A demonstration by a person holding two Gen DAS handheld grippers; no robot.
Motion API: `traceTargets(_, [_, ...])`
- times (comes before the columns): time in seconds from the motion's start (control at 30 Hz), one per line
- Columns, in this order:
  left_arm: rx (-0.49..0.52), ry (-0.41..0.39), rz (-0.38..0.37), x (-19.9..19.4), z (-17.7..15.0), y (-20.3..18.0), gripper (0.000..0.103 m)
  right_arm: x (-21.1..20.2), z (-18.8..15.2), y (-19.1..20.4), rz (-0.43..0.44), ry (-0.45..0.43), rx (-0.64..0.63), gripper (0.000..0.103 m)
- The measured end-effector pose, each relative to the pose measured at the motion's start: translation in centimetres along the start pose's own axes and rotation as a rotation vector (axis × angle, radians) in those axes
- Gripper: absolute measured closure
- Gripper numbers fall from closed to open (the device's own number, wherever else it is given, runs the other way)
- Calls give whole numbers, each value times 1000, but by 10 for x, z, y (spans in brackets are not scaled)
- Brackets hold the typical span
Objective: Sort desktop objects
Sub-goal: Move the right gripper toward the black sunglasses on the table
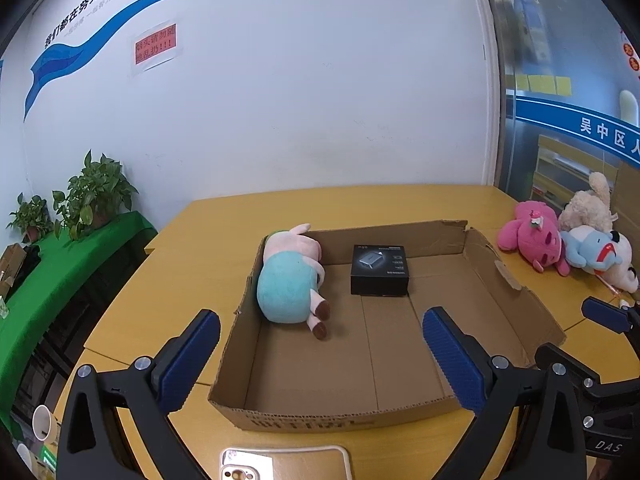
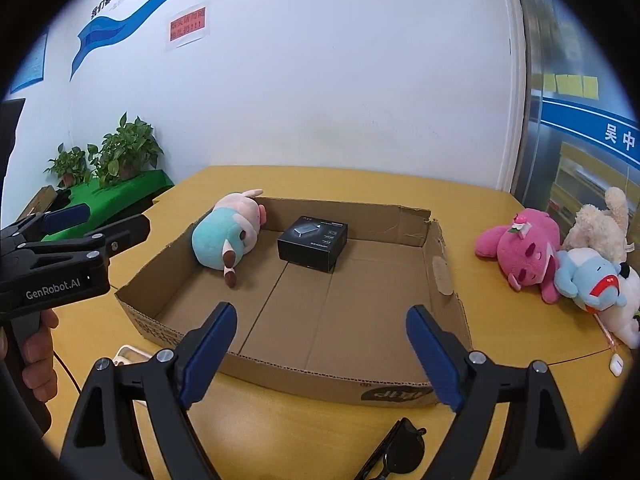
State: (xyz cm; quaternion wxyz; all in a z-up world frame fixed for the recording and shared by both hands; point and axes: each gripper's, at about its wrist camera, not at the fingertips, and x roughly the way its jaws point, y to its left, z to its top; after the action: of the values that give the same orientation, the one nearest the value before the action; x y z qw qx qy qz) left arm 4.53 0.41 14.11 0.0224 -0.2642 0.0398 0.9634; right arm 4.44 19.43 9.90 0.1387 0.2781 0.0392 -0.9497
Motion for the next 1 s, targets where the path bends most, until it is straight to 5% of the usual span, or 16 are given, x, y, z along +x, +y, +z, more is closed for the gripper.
traceTargets(0.57, [-40,9,-36,-11,-17,-2,0,-4,-18,-5,-1,34,9,16])
traceTargets(0.73, [-18,56,-123,-2,-27,-12,0,-5,-40,-28,-9,71,30,16])
traceTargets(1.0, [18,197,-354,26,-54,-54,0,15,-114,-82,34,309,190,16])
